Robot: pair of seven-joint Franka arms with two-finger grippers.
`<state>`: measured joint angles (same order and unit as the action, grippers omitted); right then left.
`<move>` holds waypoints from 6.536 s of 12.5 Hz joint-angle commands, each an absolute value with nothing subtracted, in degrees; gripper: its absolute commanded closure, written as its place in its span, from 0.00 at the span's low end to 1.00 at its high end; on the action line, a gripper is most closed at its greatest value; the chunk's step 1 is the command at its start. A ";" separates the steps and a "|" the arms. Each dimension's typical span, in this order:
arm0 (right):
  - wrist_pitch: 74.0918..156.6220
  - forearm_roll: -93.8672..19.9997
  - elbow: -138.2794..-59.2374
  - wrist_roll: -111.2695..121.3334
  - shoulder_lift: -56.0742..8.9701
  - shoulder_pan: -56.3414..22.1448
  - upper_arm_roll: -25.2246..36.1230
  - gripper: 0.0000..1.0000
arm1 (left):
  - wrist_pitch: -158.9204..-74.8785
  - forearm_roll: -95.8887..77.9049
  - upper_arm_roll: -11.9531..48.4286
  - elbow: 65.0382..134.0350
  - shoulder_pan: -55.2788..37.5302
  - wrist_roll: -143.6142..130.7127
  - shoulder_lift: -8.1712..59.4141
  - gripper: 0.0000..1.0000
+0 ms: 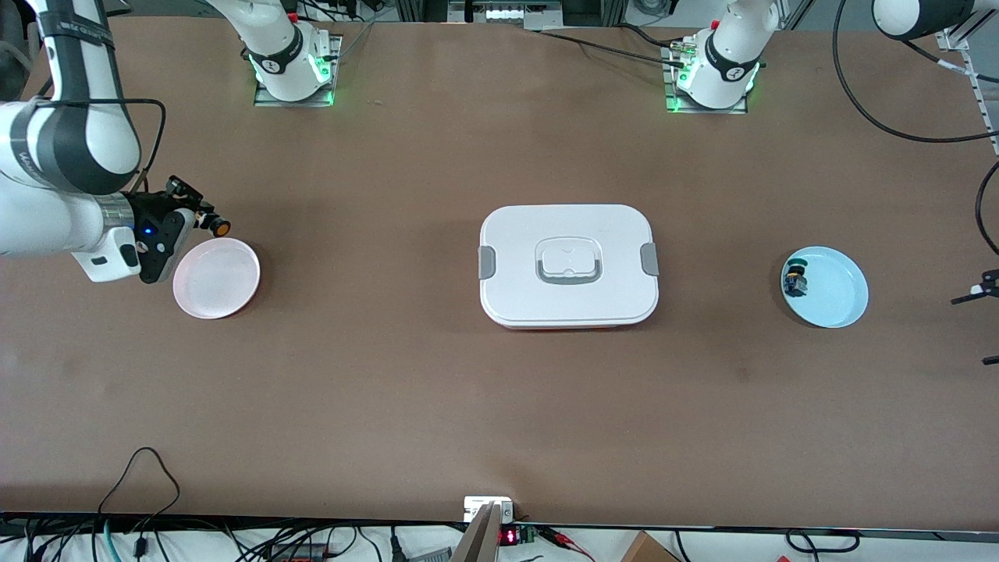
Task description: Transfer orange switch to right arm and place
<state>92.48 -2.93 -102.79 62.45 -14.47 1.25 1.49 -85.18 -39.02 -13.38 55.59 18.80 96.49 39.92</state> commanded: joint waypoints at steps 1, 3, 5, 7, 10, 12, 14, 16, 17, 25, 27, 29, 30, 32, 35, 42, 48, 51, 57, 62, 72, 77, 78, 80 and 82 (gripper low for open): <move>101.30 2.97 -108.96 67.49 -12.75 1.23 0.88 0.95 | -85.61 -31.67 -14.33 55.37 15.66 88.45 36.05 0.00; 109.03 6.48 -112.66 71.52 -12.30 1.32 0.88 0.95 | -85.43 -25.95 -14.15 55.55 13.37 80.20 32.89 0.00; 117.03 12.28 -114.78 72.16 -12.39 1.32 0.88 0.95 | -85.17 -20.77 -13.80 55.72 10.56 72.47 29.81 0.00; 124.68 13.01 -118.54 72.33 -12.65 1.84 0.97 0.95 | -83.60 -16.63 -13.71 56.25 7.49 62.01 27.00 0.00; 135.14 16.59 -124.35 72.42 -12.66 2.63 0.97 0.95 | -79.38 -11.53 -13.62 56.34 2.13 46.38 24.27 0.00; 143.40 17.93 -128.83 73.38 -13.18 4.48 0.97 0.95 | -75.25 -8.45 -13.62 56.42 -1.91 32.94 22.33 0.00; 146.16 17.84 -130.34 75.06 -13.62 5.01 0.97 0.95 | -73.05 -6.51 -13.45 56.51 -5.61 22.46 21.19 0.00; 147.65 17.84 -130.34 77.94 -14.76 5.18 1.05 0.94 | -70.24 -6.50 -13.45 56.86 -8.16 10.35 20.48 0.00; 149.22 17.84 -130.34 79.87 -15.81 5.45 1.05 0.94 | -69.70 -6.50 -13.45 58.78 -9.30 4.11 19.26 0.00; 158.19 17.84 -132.71 84.64 -20.56 8.52 1.14 0.93 | -89.71 -1.58 -9.05 95.41 -9.32 -6.06 -0.25 0.00; 158.99 17.93 -133.15 84.64 -20.57 8.53 1.14 0.93 | -91.67 -1.58 -9.05 97.12 -9.14 -6.24 -0.44 0.00; 158.82 17.75 -133.15 83.86 -20.22 8.53 1.14 0.51 | -91.50 -1.67 -9.05 96.68 -9.14 -6.24 -0.44 0.00; 158.82 17.58 -133.15 83.59 -19.78 8.53 1.14 0.02 | -91.49 -1.67 -9.05 96.59 -9.14 -6.24 -0.44 0.00; 158.29 17.32 -133.07 83.41 -18.12 8.53 1.23 0.00 | -91.23 -1.67 -8.96 96.59 -9.31 -6.24 -0.44 0.00; 155.14 16.70 -131.58 80.62 -13.38 8.26 1.23 0.00 | -91.14 -1.58 -8.61 96.33 -9.75 -6.33 -0.44 0.00; 140.82 11.20 -129.90 49.26 -3.27 3.97 1.23 0.00 | -90.44 -2.10 -6.94 95.54 -7.22 -6.07 -0.44 0.00; 119.47 -0.44 -119.55 22.11 -2.37 0.62 1.05 0.00 | -88.42 -1.94 -6.51 94.31 -4.22 -6.33 -0.70 0.00; 110.51 -0.53 -113.40 10.49 -2.72 -1.66 0.97 0.00 | -88.42 -1.76 -6.33 94.39 -4.22 -6.24 -0.70 0.00; 96.33 0.26 -97.49 7.47 -3.96 -1.14 1.49 0.00 | -88.59 -1.76 -6.33 94.48 -4.22 -6.24 -0.53 0.00; 87.57 -0.35 -90.63 -0.84 -4.83 -1.05 4.57 0.00 | -88.59 -1.76 -6.33 94.48 -4.22 -6.24 -0.53 0.00; 92.55 2.20 -95.35 1.74 -2.73 -1.32 5.98 0.00 | -88.42 -1.58 -6.24 94.40 -4.48 -6.24 -0.18 0.00; 99.74 2.02 -100.36 5.36 -2.02 0.34 6.06 0.00 | -88.42 -1.58 -6.15 94.39 -4.57 -6.24 -0.18 0.00; 100.80 1.93 -101.15 5.19 -2.02 0.35 6.06 0.00 | -88.42 -1.58 -6.15 94.31 -4.57 -6.24 -0.18 0.00; 101.34 1.58 -102.74 3.70 -1.06 0.26 5.98 0.00 | -88.42 -1.49 -6.15 94.31 -4.83 -6.15 -0.09 0.00; 100.73 1.76 -104.32 3.43 2.18 0.09 5.80 0.00 | -88.42 -1.32 -5.98 94.31 -5.01 -6.15 0.00 0.00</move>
<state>100.44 1.46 -100.86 4.29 -2.96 0.00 6.28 -89.11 -3.03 -6.20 94.80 -4.56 -5.94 -0.17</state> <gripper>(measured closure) 0.000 0.000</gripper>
